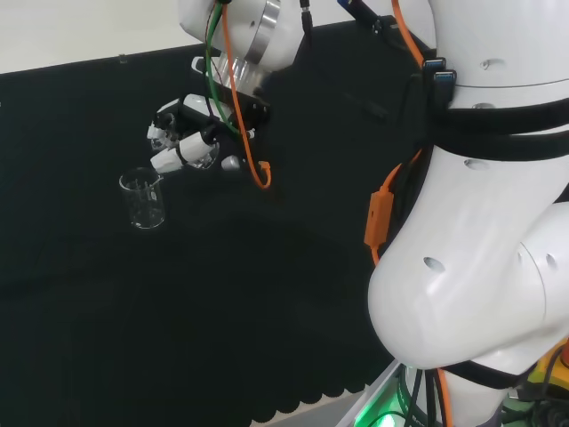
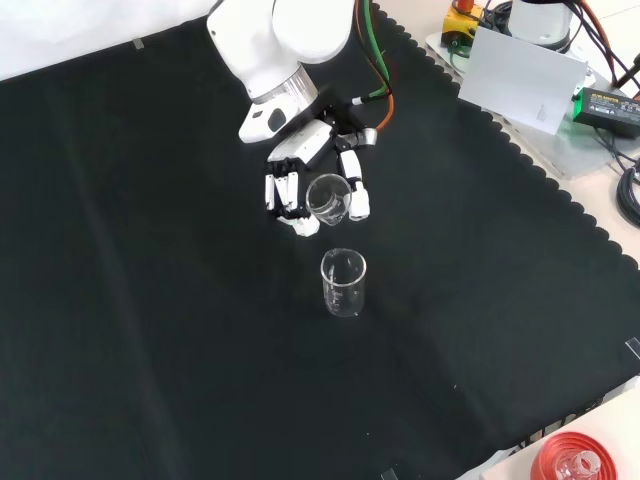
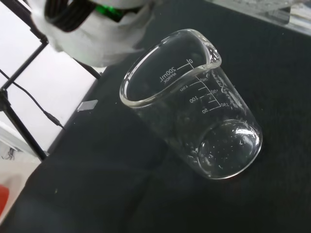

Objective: Pour the water from the handheld beaker into the one on the table.

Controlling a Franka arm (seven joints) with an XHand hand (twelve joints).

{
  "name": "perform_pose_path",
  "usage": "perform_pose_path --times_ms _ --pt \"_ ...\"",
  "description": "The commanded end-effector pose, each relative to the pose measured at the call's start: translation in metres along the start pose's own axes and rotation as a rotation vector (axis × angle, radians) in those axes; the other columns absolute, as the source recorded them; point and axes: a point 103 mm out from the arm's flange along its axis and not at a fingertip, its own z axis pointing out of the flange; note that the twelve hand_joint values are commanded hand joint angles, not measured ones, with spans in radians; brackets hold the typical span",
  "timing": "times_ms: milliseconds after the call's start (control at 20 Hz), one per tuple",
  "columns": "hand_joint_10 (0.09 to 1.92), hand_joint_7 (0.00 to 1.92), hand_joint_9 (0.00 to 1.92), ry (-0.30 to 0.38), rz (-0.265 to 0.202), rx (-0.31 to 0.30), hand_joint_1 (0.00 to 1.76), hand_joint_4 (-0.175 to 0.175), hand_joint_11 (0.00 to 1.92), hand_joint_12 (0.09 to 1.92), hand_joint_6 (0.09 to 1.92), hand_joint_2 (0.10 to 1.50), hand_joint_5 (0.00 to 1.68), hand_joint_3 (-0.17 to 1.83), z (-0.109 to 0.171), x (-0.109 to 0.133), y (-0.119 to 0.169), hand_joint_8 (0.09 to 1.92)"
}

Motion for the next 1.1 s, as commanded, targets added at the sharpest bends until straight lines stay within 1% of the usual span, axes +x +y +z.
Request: perform_pose_path --times_ms 50,450,750,1100 --pt "0.26 1.41 1.22 -0.079 0.003 0.009 1.08 0.175 0.76 1.12 0.69 1.02 1.18 0.00 -0.0042 0.0051 0.0056 0.17" --pt "0.26 1.41 1.23 -0.130 0.008 0.024 1.08 0.175 0.77 1.12 0.69 1.02 1.18 0.00 -0.0033 0.0104 0.0081 0.16" --pt "0.25 1.41 1.23 -0.172 0.019 0.065 1.08 0.175 0.78 1.11 0.69 1.02 1.18 0.00 0.0012 0.0120 0.0096 0.16" --pt "0.25 1.41 1.23 -0.210 0.029 0.094 1.08 0.175 0.78 1.11 0.69 1.02 1.18 0.00 0.0034 0.0139 0.0109 0.16"
